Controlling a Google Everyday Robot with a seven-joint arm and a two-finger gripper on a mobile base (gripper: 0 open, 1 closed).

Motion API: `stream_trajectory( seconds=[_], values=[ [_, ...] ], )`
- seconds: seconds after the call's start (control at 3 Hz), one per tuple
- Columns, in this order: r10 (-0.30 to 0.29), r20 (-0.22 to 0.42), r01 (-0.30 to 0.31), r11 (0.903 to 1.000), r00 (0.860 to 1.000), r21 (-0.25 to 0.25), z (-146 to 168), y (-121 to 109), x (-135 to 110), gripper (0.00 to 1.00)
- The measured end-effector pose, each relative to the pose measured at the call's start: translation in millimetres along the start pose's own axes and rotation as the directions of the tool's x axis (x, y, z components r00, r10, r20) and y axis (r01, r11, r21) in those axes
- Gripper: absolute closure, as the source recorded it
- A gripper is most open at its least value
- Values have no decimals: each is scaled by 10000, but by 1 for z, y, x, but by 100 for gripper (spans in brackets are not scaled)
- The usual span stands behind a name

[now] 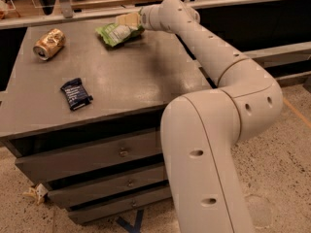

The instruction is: Move green rice chip bag near rxbar blueberry

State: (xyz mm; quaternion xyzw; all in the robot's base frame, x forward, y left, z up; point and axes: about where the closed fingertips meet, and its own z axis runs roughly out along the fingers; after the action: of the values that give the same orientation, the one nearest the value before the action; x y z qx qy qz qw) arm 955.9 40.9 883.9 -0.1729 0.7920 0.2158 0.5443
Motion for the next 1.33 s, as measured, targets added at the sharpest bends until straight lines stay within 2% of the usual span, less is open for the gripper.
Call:
stream_trajectory(
  seconds=[0.33, 0.67, 1.33],
  values=[
    [-58, -159, 59, 10000, 9999, 33, 9, 2, 7, 0],
    [-194, -437, 197, 9998, 9989, 60, 15, 1, 17, 18],
    [-514, -754, 525, 9985, 9958, 125, 21, -3, 29, 64]
  ],
)
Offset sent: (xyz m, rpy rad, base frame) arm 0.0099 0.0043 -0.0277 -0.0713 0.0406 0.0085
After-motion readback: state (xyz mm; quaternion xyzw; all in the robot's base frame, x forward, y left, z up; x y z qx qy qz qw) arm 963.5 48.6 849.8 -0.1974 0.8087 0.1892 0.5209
